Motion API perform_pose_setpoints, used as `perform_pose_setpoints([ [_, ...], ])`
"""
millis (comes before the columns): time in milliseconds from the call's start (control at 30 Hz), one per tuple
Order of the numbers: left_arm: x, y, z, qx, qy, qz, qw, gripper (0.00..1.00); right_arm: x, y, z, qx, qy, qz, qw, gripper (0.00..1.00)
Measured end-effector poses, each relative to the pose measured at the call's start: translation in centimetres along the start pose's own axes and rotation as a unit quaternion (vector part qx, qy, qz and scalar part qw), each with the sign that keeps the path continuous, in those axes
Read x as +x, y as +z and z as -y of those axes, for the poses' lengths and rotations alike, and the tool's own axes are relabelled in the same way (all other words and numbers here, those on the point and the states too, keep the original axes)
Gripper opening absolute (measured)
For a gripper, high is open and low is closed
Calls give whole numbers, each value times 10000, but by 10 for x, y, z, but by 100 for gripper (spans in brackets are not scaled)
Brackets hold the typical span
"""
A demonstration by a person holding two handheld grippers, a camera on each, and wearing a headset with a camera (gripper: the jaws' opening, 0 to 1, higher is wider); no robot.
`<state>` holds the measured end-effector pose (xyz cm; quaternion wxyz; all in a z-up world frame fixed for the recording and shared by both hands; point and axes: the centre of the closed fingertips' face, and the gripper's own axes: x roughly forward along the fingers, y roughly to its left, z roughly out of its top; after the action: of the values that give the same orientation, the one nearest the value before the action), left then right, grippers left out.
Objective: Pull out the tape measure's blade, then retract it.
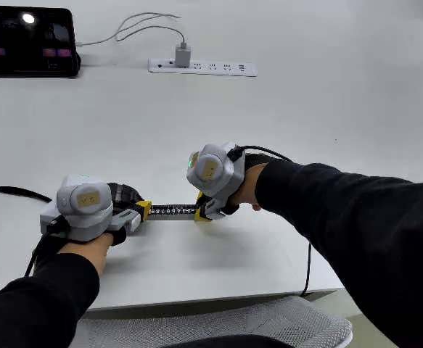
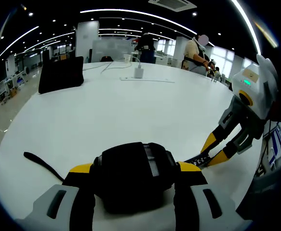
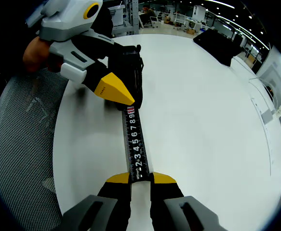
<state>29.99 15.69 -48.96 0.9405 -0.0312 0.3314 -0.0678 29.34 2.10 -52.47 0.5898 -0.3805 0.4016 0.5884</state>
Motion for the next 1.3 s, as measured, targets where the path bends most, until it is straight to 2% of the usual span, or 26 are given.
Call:
perform_pose_setpoints([
  [1300, -2, 0, -2, -144, -42, 55, 9999, 61, 6, 15, -1, 105, -4, 117, 9999, 11],
])
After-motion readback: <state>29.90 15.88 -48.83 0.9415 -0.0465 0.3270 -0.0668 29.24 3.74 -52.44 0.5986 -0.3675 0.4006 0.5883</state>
